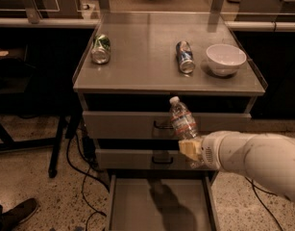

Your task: Pick water bottle from bottom drawer and place on counter

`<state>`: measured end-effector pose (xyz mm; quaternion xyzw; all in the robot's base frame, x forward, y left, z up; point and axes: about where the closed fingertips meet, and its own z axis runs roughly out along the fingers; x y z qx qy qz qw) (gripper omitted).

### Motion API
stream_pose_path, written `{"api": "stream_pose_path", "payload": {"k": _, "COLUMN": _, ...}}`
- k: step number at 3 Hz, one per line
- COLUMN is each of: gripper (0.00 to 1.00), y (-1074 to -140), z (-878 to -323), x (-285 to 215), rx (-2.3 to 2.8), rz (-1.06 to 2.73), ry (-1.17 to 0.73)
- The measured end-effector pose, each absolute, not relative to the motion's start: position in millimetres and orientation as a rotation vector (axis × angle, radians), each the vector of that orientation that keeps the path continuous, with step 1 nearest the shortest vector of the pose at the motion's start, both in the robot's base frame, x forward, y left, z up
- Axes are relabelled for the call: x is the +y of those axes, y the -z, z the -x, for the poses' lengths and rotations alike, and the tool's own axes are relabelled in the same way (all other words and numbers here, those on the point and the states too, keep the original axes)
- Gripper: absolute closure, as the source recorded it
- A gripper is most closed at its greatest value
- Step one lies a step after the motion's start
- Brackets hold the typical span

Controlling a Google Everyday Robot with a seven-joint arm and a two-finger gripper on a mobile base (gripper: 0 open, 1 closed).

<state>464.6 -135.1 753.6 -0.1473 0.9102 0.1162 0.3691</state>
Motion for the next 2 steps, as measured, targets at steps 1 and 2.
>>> {"api": "stream_pose_path", "payload": {"k": 1, "gripper": 1.0, "y": -807.2, "z": -501.9, "x": -138.0, "rx": 2.303, "rz": 0.388, "ry": -0.261}}
{"api": "stream_pose_path", "payload": {"k": 2, "gripper": 1.0, "y": -849.1, "z": -537.5, "x": -129.0, "rx": 2.268, "rz": 0.454, "ry": -0.221}}
